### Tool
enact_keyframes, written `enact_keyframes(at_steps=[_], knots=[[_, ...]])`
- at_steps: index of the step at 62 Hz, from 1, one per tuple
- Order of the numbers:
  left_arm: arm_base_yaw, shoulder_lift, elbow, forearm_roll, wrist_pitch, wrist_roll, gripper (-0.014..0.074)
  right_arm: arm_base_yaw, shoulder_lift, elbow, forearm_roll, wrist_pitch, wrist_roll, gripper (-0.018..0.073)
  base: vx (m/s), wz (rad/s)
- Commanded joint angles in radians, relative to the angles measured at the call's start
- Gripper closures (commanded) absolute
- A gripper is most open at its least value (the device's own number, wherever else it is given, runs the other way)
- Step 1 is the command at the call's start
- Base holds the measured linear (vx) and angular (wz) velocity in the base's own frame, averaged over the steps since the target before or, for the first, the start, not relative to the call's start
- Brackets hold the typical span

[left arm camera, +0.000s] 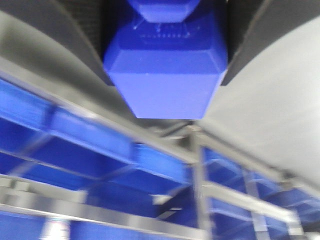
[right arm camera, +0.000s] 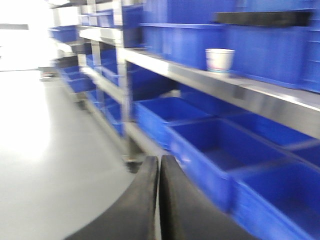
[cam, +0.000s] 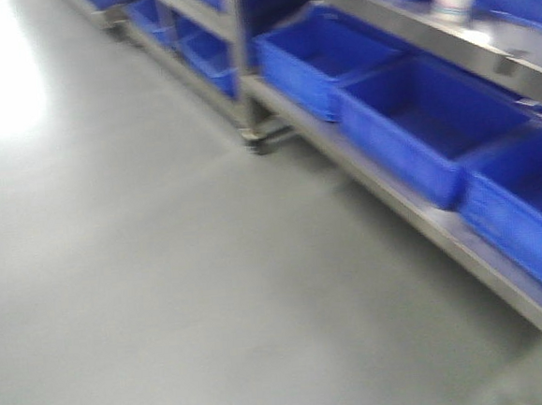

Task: Pour parts from conveyor to right shelf
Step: 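Turn the base into the aisle between the blue-bin shelves, then drive down the shelf aisle toward the bins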

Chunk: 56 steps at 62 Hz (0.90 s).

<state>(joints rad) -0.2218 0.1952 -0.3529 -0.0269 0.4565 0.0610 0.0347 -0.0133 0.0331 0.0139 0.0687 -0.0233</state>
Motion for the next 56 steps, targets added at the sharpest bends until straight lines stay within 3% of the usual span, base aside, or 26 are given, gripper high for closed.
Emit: enact_keyframes(at_steps=[1,34,56], knots=[[-0.005,0.012,-0.027,-0.003,-0.082,-0.003,0.0603,-0.006,-0.014,0.015,-0.003,-0.075,-0.004,0.0568,0.18,0.86],[-0.005,0.012,-0.027,-0.003,-0.082,-0.003,0.0603,-0.006,-0.014,0.015,-0.003,-0.075,-0.004,0.0568,0.13,0.81],[-0.005,0.007,-0.027,-0.003,-0.082,-0.003,0.0603,-0.006,-0.014,0.015,-0.003,-0.075,-0.004,0.0568,0.17,0.36]])
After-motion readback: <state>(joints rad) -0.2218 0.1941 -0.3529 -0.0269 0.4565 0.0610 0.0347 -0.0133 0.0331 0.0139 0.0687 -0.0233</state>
